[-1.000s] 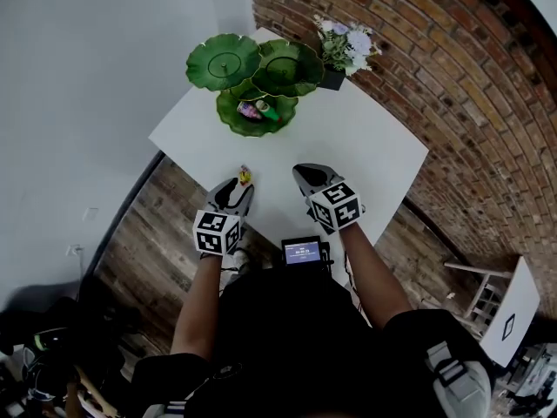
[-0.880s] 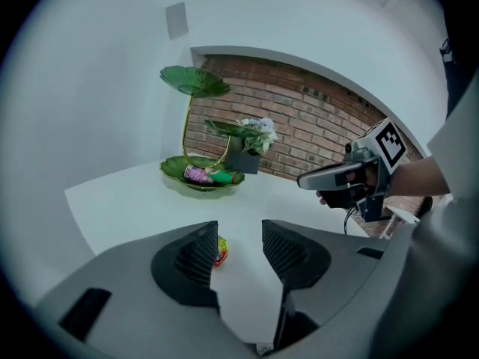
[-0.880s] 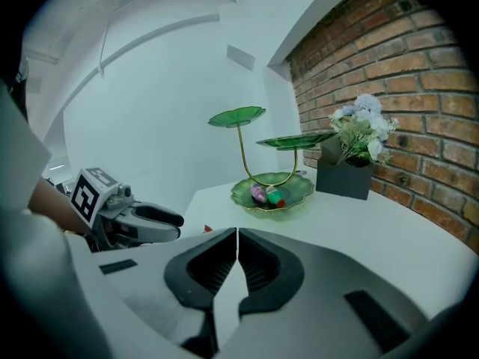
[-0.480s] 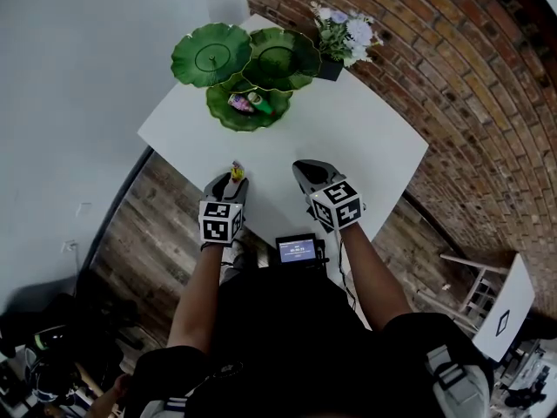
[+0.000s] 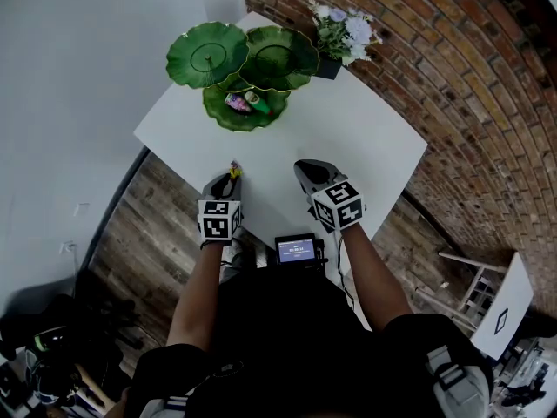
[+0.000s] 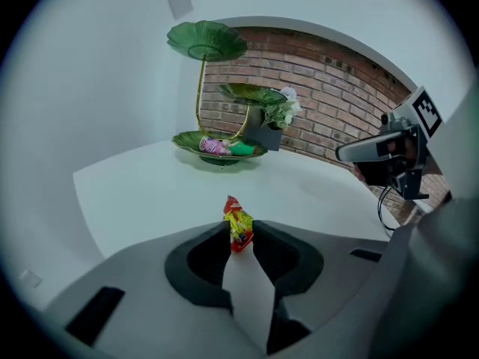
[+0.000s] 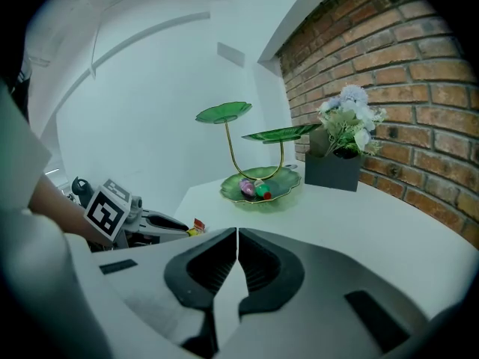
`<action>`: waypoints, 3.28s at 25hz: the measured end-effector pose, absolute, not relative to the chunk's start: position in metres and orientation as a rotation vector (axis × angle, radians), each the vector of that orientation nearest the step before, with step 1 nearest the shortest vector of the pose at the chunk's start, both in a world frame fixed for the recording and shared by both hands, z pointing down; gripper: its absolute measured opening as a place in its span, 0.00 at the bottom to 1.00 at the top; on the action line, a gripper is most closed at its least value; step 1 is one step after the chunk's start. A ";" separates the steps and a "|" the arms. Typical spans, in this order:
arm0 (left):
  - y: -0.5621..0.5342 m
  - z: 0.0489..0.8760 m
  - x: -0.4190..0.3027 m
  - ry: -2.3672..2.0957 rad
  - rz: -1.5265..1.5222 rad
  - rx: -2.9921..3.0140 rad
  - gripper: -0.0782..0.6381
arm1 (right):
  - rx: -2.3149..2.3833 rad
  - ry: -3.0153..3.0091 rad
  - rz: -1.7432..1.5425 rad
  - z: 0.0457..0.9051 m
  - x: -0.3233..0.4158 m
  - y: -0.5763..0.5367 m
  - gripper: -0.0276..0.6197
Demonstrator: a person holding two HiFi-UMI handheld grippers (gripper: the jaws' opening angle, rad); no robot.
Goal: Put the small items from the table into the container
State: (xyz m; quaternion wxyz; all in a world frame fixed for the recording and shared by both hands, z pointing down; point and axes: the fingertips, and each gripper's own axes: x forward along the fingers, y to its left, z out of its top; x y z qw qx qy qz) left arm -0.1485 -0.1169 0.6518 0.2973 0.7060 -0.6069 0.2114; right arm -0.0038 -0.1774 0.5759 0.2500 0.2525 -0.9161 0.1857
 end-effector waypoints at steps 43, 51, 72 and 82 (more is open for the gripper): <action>-0.092 0.559 -0.146 -1.633 0.335 2.116 0.16 | 0.598 -2.566 0.433 0.550 -0.036 -0.153 0.08; -0.110 0.562 -0.144 -1.619 0.350 2.125 0.16 | 0.601 -2.562 0.432 0.552 -0.036 -0.166 0.08; -0.171 0.580 -0.151 -1.593 0.427 2.128 0.16 | 0.651 -2.572 0.463 0.554 -0.052 -0.224 0.08; -0.209 0.583 -0.153 -1.599 0.450 2.148 0.16 | 0.639 -2.558 0.464 0.558 -0.057 -0.231 0.08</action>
